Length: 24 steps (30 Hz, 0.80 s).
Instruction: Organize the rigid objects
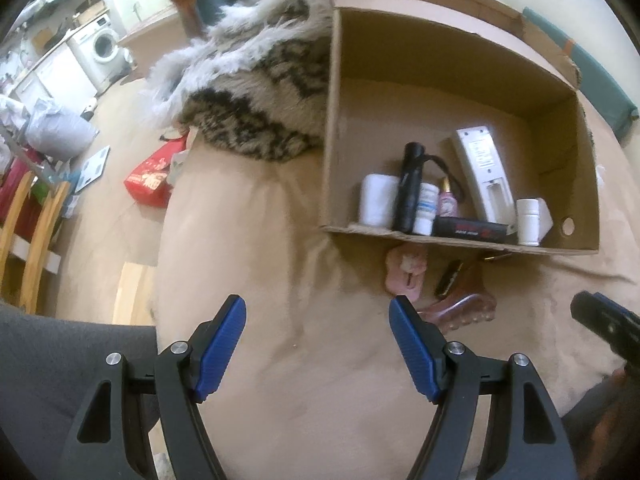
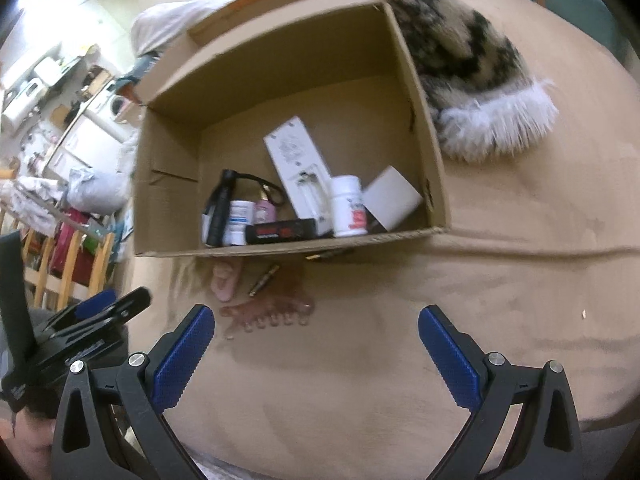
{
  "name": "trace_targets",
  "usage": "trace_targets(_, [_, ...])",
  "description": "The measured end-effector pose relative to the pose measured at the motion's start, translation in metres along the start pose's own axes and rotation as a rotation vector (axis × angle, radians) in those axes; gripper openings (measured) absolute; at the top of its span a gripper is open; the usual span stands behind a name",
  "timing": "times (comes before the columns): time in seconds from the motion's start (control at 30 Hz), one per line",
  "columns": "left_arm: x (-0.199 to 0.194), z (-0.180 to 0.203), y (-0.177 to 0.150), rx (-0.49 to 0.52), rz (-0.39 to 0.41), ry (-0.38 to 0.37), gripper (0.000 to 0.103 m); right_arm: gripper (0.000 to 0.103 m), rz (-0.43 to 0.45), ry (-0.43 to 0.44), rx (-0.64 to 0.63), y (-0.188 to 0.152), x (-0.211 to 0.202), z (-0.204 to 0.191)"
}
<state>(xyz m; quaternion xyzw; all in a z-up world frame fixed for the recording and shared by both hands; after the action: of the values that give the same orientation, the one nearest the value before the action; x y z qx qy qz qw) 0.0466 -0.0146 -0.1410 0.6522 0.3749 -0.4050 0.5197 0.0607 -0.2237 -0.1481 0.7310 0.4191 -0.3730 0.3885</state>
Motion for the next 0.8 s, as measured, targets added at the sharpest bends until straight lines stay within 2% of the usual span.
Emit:
trace_targets(0.23, [0.004,-0.007,-0.006,-0.046,-0.038,-0.004,0.072,0.103,-0.046,-0.038,0.032,0.002,0.029,0.002])
trace_targets(0.4, [0.01,-0.007,-0.007,-0.078,-0.068,-0.037,0.072,0.103,-0.07,-0.061,-0.004,0.003,0.047,-0.009])
trace_targets(0.6, [0.021,-0.005,-0.011,-0.129,-0.116,-0.075,0.072,0.103,-0.084,-0.087,0.025,0.01,0.061,0.0])
trace_targets(0.8, [0.024,-0.003,-0.01,-0.127,-0.121,-0.074,0.072,0.103,-0.107,-0.177,0.003,0.015,0.089,0.004])
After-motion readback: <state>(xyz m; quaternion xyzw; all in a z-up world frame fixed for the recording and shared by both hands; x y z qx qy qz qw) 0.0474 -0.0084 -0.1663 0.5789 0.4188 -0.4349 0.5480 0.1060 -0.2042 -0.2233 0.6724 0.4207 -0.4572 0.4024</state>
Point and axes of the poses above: each gripper's, at about its wrist camera, not at the fingertips, and x roughly the way its jaws point, z to its right, y to its top, the point moved 8 cm from there along x, roughly the way its jaws point, and after that the axes turned 13 degrees about x, right-handed, at the moved point
